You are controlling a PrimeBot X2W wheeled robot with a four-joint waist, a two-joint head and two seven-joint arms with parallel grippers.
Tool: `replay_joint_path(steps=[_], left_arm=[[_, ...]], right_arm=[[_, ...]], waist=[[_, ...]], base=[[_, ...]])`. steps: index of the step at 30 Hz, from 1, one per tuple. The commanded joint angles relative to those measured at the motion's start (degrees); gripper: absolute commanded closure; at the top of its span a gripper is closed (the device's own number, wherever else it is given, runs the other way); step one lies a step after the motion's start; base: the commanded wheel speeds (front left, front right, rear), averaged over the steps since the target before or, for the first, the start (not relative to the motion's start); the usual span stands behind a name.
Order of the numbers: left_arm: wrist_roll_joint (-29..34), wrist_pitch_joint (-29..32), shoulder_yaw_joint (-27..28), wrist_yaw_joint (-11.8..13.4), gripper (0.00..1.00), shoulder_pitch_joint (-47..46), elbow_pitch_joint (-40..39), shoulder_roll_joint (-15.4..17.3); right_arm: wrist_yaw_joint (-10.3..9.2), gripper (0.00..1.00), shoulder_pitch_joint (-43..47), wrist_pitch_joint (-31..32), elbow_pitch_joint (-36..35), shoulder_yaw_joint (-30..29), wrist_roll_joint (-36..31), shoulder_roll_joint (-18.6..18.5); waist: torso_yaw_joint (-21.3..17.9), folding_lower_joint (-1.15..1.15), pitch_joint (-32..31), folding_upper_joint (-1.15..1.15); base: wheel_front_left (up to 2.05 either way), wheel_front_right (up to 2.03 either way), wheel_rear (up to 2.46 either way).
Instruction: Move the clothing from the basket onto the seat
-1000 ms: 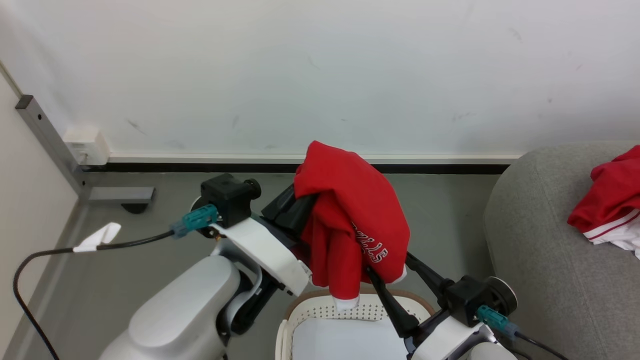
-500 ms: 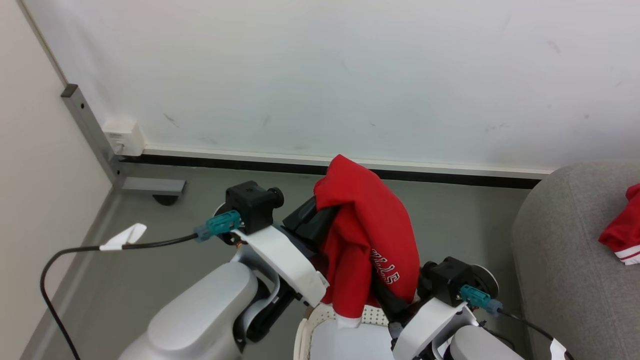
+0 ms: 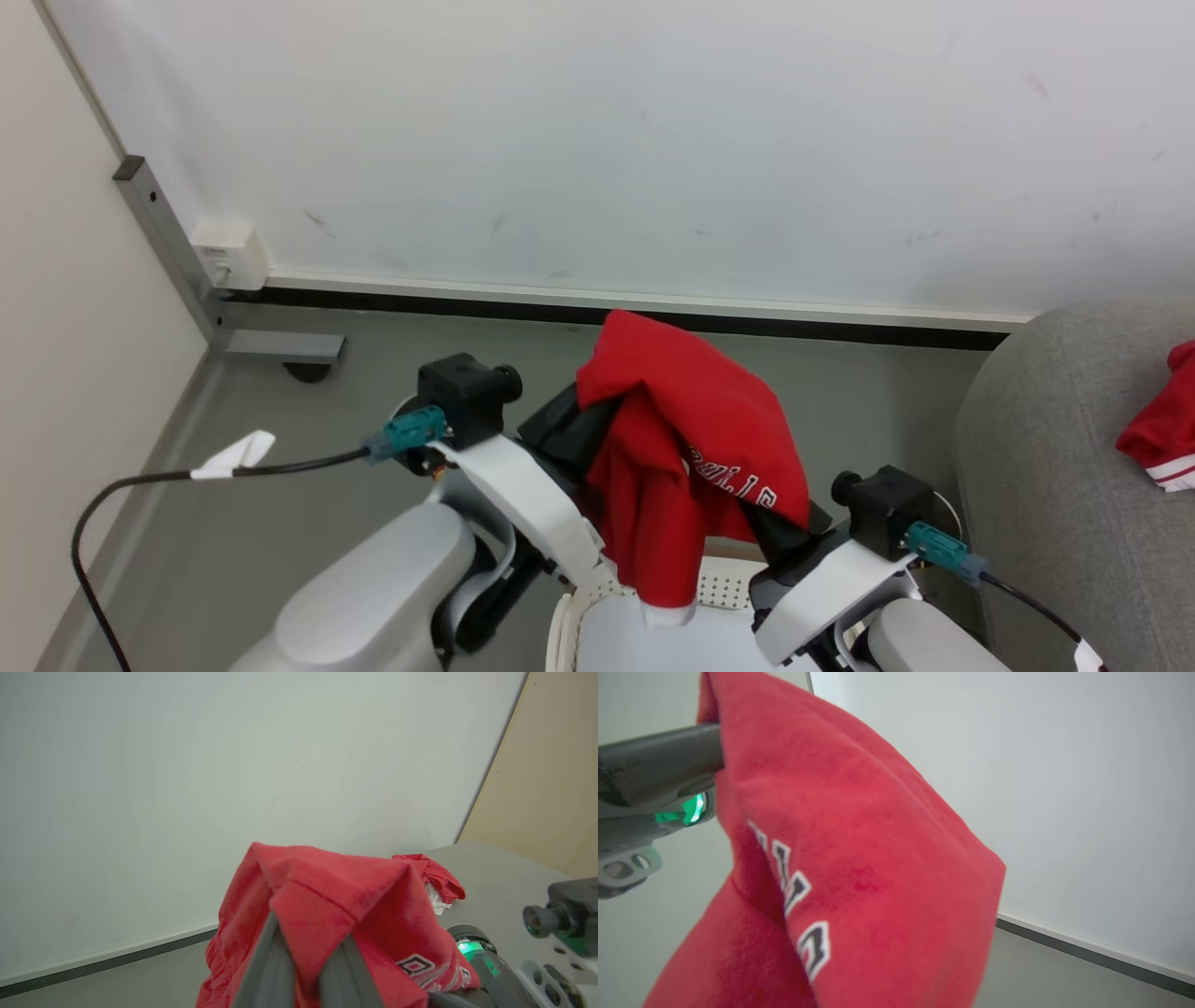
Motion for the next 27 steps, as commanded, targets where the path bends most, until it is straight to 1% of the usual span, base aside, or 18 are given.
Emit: replay_joint_path(steps=[1, 2, 3, 4, 5, 10, 16, 19, 22, 27], left_arm=[[0.21, -0.14, -0.43, -0.18, 1.0, 1.16, 0.18, -0.05], [0.37, -0.06, -0.95, -0.35, 0.82, 1.51, 0.35, -0.26], [0.63, -0.03, -1.38, -0.33, 0.51, 1.75, 0.51, -0.39], [0.85, -0.02, -1.71, -0.31, 0.04, 2.0, 0.69, -0.5], [0.98, -0.03, -2.05, -0.28, 0.0, 2.33, 0.79, -0.66], [2.13, -0.43, -3.52, -0.67, 0.0, 3.9, -0.18, -1.53], [3.21, -0.9, -4.05, -1.21, 0.0, 5.82, -1.75, -1.98], [4.75, -1.17, -3.52, -1.28, 0.0, 6.47, -2.69, -2.01], [6.21, -1.14, -2.23, -0.75, 0.0, 6.98, -3.31, -1.97], [9.18, -1.16, 1.21, -0.79, 0.0, 9.0, -4.65, -2.55]], right_arm=[[-0.13, 1.0, 0.96, 0.03, -0.63, -0.77, 0.19, -0.8], [-0.13, 1.0, 1.34, 0.04, -1.11, -1.52, 0.06, -0.93], [-0.13, 1.0, 1.64, 0.03, -1.82, -2.28, -0.01, -1.13], [-0.13, 1.0, 1.96, 0.04, -2.48, -3.33, 0.05, -1.26], [-0.13, 1.0, 2.21, 0.04, -3.15, -4.21, 0.1, -1.46], [-0.13, 1.0, 3.5, 0.04, -7.04, -10.23, 0.0, -3.14], [-0.13, 1.0, 3.91, 0.03, -11.2, -16.79, -1.52, -5.72], [-0.13, 1.0, 4.56, 0.03, -12.93, -19.19, -2.32, -6.94], [-0.13, 1.0, 5.41, 0.03, -14.53, -20.86, -3.19, -8.05], [-0.13, 1.0, 8.33, 0.03, -17.25, -23.86, -2.82, -8.25]], waist=[[-0.32, -0.01, 0.02, 0.0], [-0.57, -0.01, 0.06, 0.0], [-0.81, -0.01, 0.14, 0.0], [-1.06, -0.01, 0.22, 0.0], [-1.35, -0.01, 0.29, 0.0], [-3.22, -0.01, 0.6, 0.0], [-7.52, -0.01, 1.09, 0.0], [-10.39, -0.01, 1.52, 0.0], [-13.58, -0.01, 2.18, 0.0], [-18.28, -0.01, 3.25, 0.0]], base=[[0.0, 0.0, 0.0], [0.0, 0.0, 0.0], [0.0, 0.0, 0.0], [0.0, 0.0, 0.0], [0.0, 0.0, 0.0], [0.0, 0.0, 0.0], [0.0, 0.0, 0.0], [0.0, 0.0, 0.0], [0.0, 0.0, 0.0], [0.0, 0.0, 0.0]])
